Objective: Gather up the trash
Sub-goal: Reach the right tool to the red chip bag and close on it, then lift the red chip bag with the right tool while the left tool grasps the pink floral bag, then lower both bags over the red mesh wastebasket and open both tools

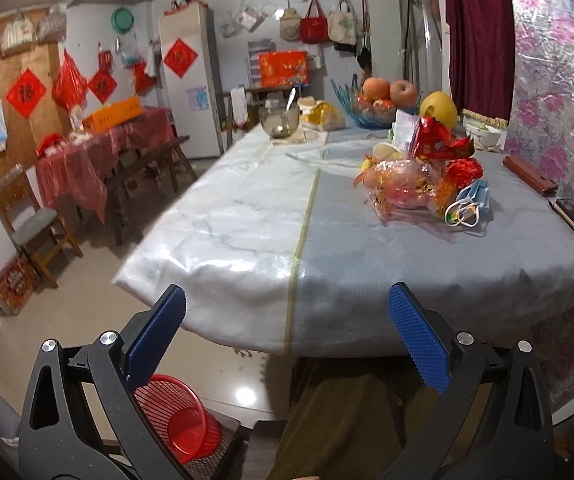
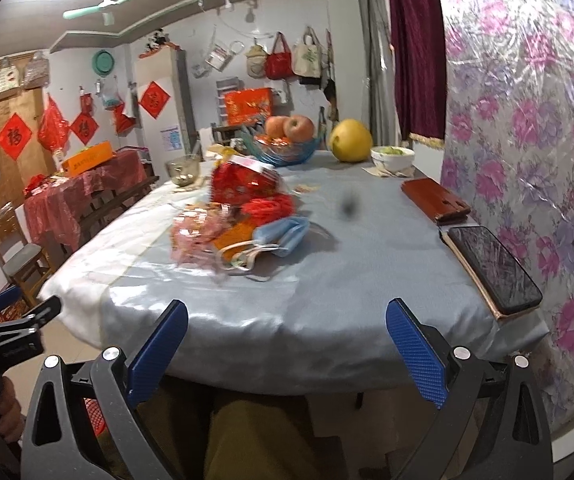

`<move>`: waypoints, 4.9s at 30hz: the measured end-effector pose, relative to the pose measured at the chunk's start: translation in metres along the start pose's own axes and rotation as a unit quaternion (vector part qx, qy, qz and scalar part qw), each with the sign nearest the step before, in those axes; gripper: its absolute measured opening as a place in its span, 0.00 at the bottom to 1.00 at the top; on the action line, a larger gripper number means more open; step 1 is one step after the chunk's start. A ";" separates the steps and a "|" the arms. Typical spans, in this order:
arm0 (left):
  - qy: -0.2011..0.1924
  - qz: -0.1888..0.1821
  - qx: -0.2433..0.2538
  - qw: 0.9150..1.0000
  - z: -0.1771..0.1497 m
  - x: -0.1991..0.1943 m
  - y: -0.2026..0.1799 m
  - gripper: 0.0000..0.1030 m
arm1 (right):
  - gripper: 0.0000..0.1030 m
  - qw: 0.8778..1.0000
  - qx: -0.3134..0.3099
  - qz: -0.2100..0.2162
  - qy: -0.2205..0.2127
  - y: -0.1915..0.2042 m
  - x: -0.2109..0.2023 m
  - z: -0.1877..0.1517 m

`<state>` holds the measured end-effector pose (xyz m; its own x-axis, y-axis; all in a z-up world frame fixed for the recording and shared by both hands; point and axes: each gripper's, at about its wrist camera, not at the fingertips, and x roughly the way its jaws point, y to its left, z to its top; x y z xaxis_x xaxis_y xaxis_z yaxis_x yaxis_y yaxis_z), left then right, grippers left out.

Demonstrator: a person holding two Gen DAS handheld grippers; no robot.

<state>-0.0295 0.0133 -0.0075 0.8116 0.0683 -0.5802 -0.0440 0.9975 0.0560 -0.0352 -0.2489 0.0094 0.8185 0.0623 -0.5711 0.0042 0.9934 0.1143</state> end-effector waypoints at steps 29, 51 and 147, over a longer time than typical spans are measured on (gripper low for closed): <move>0.074 -0.034 0.034 0.996 0.098 0.167 -0.038 0.94 | 0.95 0.999 0.021 0.033 -0.006 -0.045 0.104 0.045; 0.063 -0.036 0.004 0.997 0.055 0.174 0.005 0.94 | 0.81 0.995 -0.064 0.067 0.046 0.037 0.233 0.132; 0.210 0.028 -0.214 0.954 -0.166 0.091 0.268 0.86 | 0.54 0.940 -0.120 0.314 0.060 0.210 0.018 0.028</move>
<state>-0.0646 0.2905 -0.1804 0.4999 0.0333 -0.8655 -0.3870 0.9026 -0.1887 -0.0037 -0.0414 0.0456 0.5464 0.6390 -0.5414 -0.5992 0.7499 0.2804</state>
